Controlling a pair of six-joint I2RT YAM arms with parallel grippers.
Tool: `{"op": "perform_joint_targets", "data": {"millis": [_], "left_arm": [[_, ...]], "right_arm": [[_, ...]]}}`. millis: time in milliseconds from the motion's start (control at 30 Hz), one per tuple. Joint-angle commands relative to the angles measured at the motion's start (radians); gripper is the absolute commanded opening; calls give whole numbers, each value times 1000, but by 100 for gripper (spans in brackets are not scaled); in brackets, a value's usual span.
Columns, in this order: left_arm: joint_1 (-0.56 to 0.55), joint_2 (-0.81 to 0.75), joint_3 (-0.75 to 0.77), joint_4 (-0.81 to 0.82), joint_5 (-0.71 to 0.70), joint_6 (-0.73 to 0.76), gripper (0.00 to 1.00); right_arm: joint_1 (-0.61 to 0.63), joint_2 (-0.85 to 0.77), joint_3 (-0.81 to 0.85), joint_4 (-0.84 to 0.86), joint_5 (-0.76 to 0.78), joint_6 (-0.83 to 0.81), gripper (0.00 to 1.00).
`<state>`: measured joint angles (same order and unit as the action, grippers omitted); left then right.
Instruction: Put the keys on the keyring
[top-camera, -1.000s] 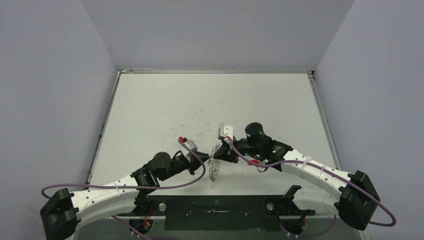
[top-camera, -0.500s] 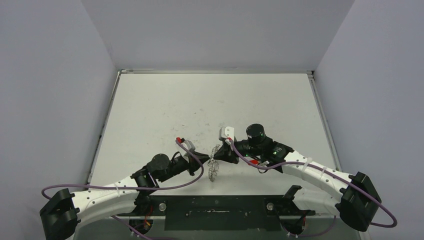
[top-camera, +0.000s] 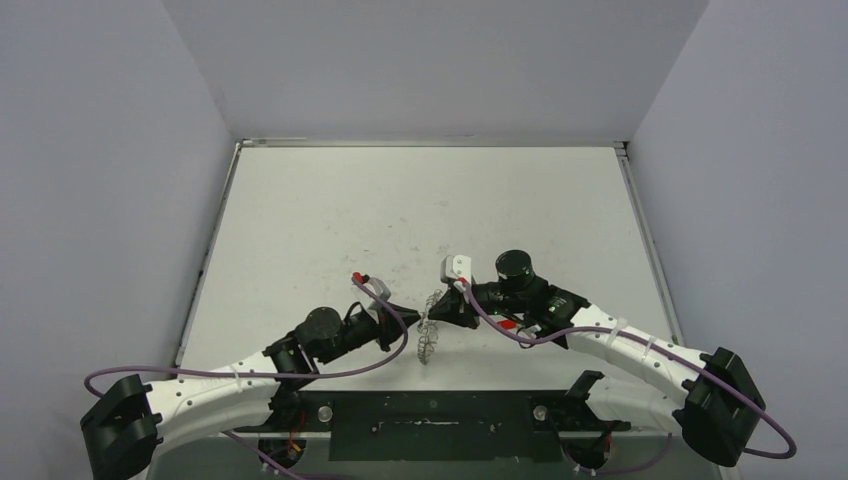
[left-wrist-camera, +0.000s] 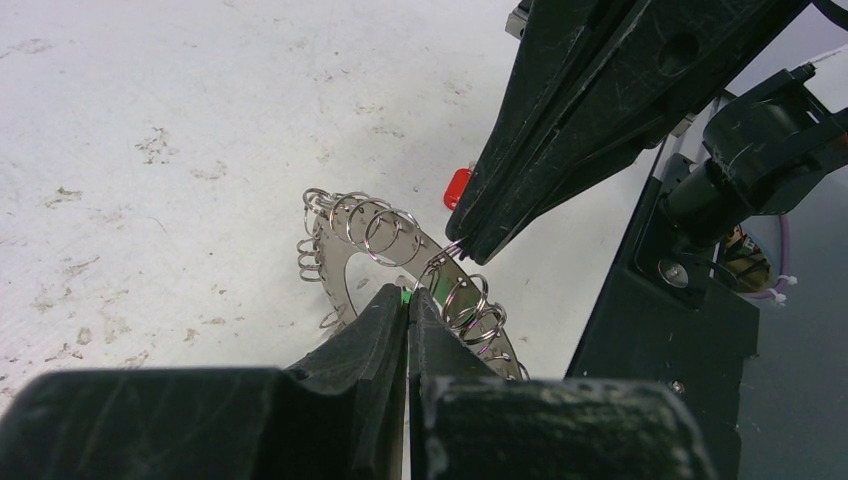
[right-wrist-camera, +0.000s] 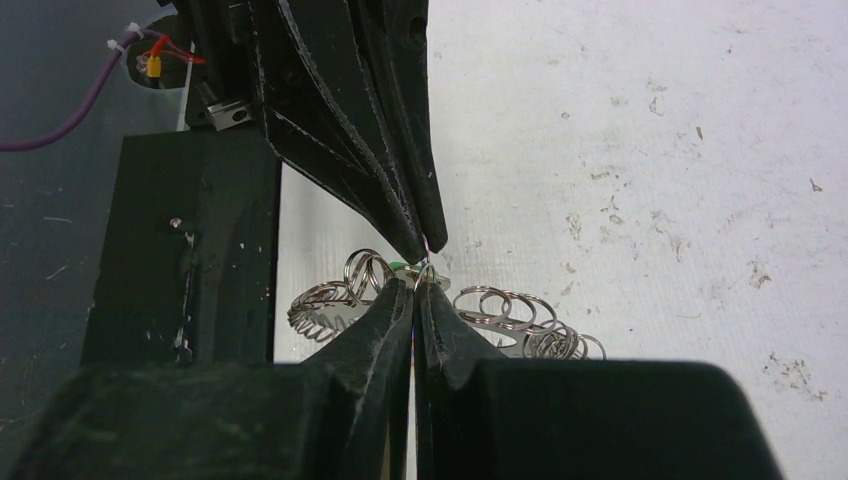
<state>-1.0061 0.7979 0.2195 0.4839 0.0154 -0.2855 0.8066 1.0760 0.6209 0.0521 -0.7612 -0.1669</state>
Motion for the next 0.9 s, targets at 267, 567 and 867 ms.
{"op": "perform_joint_targets", "data": {"millis": [267, 567, 867], "left_arm": [[15, 13, -2, -93, -16, 45, 0], [15, -3, 45, -174, 48, 214, 0], [14, 39, 99, -188, 90, 326, 0]], "right_arm": [[6, -53, 1, 146, -128, -2, 0], [8, -54, 7, 118, -174, -28, 0], [11, -57, 12, 107, -179, -39, 0]]}}
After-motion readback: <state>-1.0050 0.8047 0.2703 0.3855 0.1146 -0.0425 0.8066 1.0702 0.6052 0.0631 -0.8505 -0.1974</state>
